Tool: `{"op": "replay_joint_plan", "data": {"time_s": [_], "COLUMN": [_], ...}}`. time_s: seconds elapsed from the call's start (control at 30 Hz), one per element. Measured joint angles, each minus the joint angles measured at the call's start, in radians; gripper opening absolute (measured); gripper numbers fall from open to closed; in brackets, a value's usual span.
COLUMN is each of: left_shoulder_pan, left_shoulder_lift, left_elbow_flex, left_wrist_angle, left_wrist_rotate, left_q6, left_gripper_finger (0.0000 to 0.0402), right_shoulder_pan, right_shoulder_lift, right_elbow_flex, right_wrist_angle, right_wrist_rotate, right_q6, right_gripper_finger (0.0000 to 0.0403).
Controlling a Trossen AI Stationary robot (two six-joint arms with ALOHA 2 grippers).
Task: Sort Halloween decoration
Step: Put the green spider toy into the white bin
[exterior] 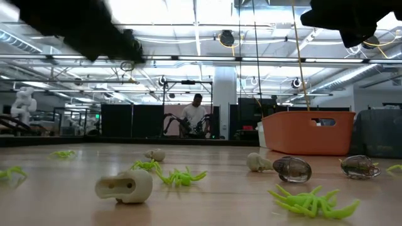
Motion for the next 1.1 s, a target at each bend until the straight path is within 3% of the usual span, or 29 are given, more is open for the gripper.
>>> {"op": "replay_joint_plan", "data": {"time_s": [0.2,0.37,0.57,0.7,0.9,1.1], "left_shoulder_pan": [0.02,0.058,0.129,0.173,0.233,0.268], "left_shoulder_lift": [-0.045,-0.046,-0.046,-0.046,-0.046,-0.046], "left_elbow_flex": [0.0,0.0,0.0,0.0,0.0,0.0], "left_wrist_angle": [0.346,0.6,0.676,0.675,0.673,0.633], "left_wrist_rotate": [-0.009,0.021,0.041,0.105,0.109,0.109], "left_q6": [0.339,0.513,0.466,0.46,0.439,0.438], "left_gripper_finger": [0.0005,0.0005,0.0005,0.0005,0.0005,0.0005], "right_shoulder_pan": [-0.032,-0.098,-0.165,-0.213,-0.296,-0.352], "right_shoulder_lift": [0.049,0.144,0.219,0.219,0.219,0.219], "right_elbow_flex": [0.0,0.0,0.0,0.0,0.0,0.0], "right_wrist_angle": [0.173,0.444,0.713,0.738,0.763,0.784], "right_wrist_rotate": [-0.044,-0.182,-0.269,-0.269,-0.317,-0.347], "right_q6": [-0.147,-0.289,-0.402,-0.408,-0.402,-0.408], "right_gripper_finger": [0.0106,0.0116,0.014,0.0157,0.0179,0.0172]}}
